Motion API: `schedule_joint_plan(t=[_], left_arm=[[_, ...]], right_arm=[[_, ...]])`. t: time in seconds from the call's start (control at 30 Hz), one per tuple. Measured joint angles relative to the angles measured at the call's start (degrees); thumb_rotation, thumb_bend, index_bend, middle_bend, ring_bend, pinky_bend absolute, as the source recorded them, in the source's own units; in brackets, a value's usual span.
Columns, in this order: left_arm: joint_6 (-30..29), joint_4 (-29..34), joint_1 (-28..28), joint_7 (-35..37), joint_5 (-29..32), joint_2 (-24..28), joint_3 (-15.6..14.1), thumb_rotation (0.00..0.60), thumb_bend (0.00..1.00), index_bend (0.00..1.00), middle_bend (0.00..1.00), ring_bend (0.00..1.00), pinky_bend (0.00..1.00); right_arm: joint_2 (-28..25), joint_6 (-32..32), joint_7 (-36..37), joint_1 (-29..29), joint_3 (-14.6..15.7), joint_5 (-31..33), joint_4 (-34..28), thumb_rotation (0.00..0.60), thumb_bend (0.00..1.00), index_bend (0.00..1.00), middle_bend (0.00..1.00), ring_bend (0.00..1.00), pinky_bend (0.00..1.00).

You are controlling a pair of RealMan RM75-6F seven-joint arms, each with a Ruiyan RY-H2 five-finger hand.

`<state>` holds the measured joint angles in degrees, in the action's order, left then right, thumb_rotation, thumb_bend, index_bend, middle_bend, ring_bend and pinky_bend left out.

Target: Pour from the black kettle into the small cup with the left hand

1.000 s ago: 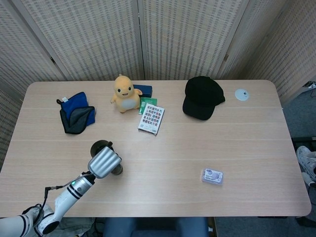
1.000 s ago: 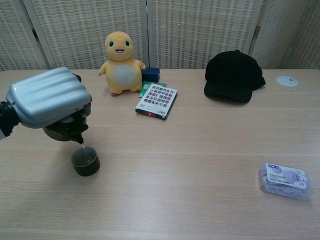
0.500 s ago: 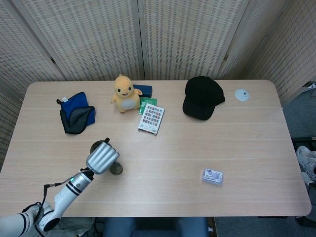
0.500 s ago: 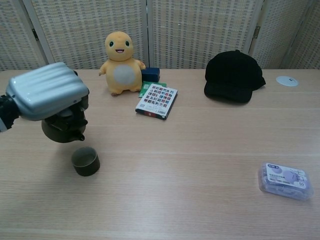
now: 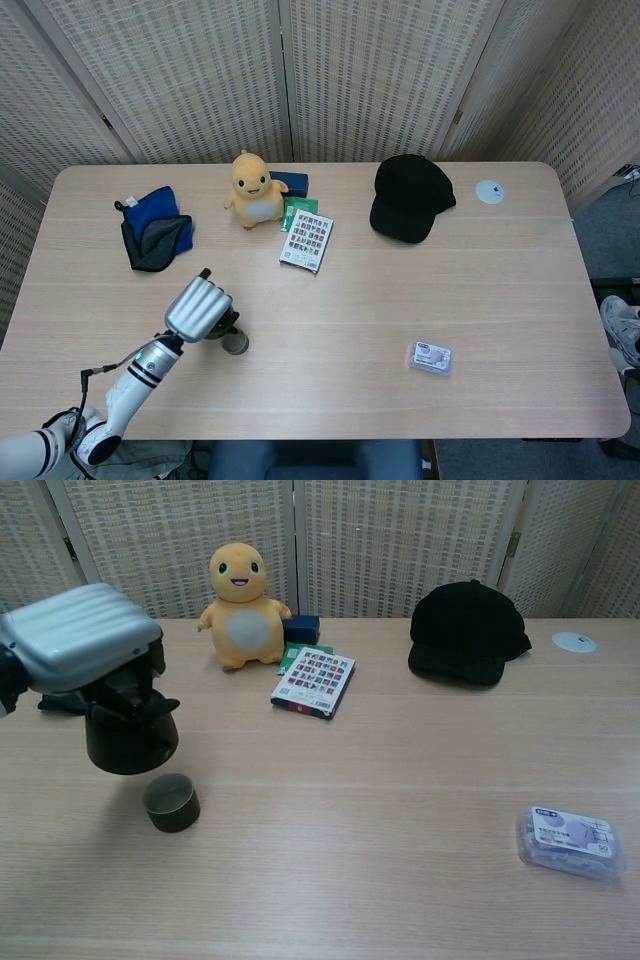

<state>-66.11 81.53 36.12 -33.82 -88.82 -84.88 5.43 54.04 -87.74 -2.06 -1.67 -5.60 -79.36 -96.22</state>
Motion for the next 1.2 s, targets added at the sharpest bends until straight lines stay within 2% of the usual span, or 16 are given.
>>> schedule_joint_plan(t=[0.5,0.8,1.07,1.2], left_arm=[[0.7,-2.0,-0.6,11.0,5.5,0.4,2.2,0.344,0.36,1.00,1.00,0.97,0.51],[1.4,-4.5,-0.8,16.8,7.8,-0.5,2.7,0.294,0.36,1.00,1.00,0.97,0.51],[1.6,-6.3,-1.0,18.4,8.8,-1.2,2.7,0.253,0.36,1.00,1.00,0.97,0.51],[1.7,-6.9,-1.1,18.9,9.2,-1.4,2.6,0.253,0.36,1.00,1.00,0.97,0.51]], right_arm=[[0.1,0.3,-0.4,0.1,0.0,0.2,-0.2,0.600,0.17,0.38,0.38,0.31,0.38],[0.2,0.5,-0.6,0.2,0.1,0.3,-0.1,0.600,0.17,0.38,0.38,0.31,0.38],[0.3,0.6,-0.8,0.2,0.1,0.4,-0.2,0.600,0.17,0.38,0.38,0.31,0.38],[0.3,0.6,-1.0,0.2,0.1,0.4,-0.3,0.600,0.17,0.38,0.38,0.31,0.38]])
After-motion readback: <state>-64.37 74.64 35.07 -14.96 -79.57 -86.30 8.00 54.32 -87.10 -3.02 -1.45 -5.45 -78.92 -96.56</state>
